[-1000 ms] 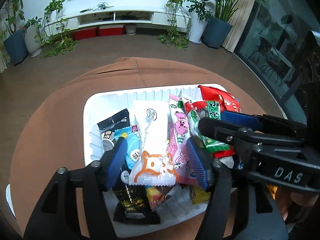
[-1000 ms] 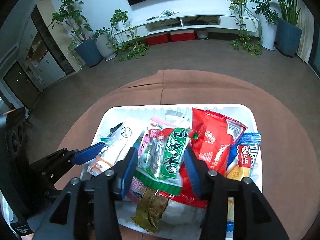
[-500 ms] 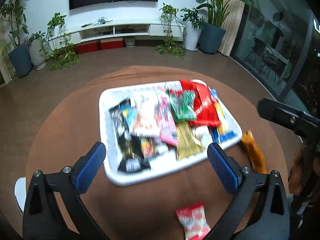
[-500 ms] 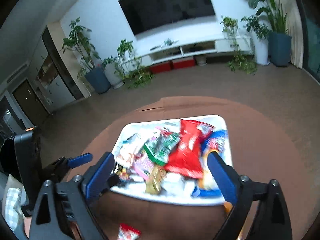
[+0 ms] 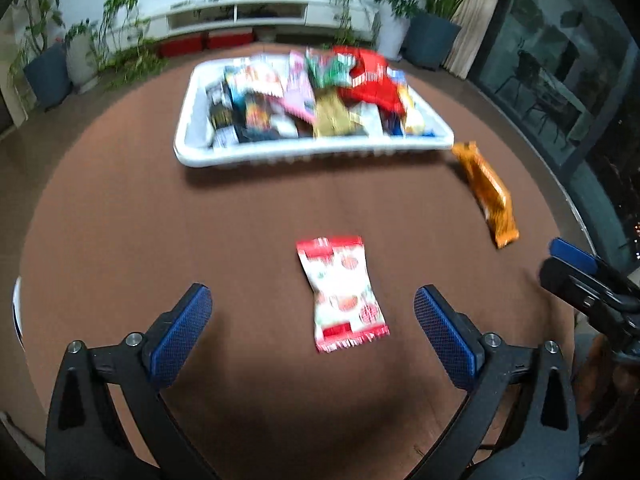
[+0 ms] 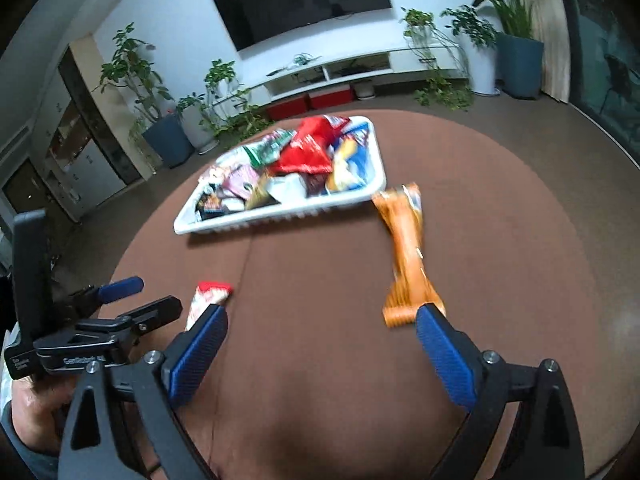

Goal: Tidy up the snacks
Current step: 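Grasp the red-and-white packet with the left tool while the right tool grasps the orange stick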

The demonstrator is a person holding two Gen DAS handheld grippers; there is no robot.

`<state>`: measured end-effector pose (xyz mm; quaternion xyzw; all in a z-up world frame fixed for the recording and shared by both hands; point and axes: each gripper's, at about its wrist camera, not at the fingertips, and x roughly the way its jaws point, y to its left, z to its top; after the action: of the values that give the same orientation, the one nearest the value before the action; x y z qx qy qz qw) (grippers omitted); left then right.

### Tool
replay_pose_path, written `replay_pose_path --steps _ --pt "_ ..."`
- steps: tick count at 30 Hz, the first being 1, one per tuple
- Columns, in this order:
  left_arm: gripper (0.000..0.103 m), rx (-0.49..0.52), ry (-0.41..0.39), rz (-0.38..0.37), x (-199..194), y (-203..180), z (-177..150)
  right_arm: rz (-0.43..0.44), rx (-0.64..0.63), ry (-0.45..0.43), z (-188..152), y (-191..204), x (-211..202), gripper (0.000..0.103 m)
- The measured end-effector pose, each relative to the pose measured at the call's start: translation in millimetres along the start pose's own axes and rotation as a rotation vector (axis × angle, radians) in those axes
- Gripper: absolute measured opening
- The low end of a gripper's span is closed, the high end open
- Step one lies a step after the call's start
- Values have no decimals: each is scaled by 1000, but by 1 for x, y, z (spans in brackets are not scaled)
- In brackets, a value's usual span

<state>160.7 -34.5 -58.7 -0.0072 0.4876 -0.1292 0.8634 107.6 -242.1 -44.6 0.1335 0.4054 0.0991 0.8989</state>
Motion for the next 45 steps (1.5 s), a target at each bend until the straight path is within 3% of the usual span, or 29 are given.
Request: replay_pose_path --steps 9,11,18,26,40,45 --pt "98 30 33 63 18 -16 3 -38 39 28 -32 -14 -13 91" --pt "84 29 50 63 23 -15 5 -42 46 26 -32 -18 -14 90" --pt "68 66 48 82 30 -19 11 -39 41 21 -30 -22 -15 87" --pt "35 106 36 56 30 -19 17 -66 1 21 -10 -26 -7 86" --pt "32 60 24 -6 6 -1 -13 -108 -69 87 23 -32 42 84" --pt "32 35 21 -32 -6 6 -29 -120 -104 146 39 -31 72 74"
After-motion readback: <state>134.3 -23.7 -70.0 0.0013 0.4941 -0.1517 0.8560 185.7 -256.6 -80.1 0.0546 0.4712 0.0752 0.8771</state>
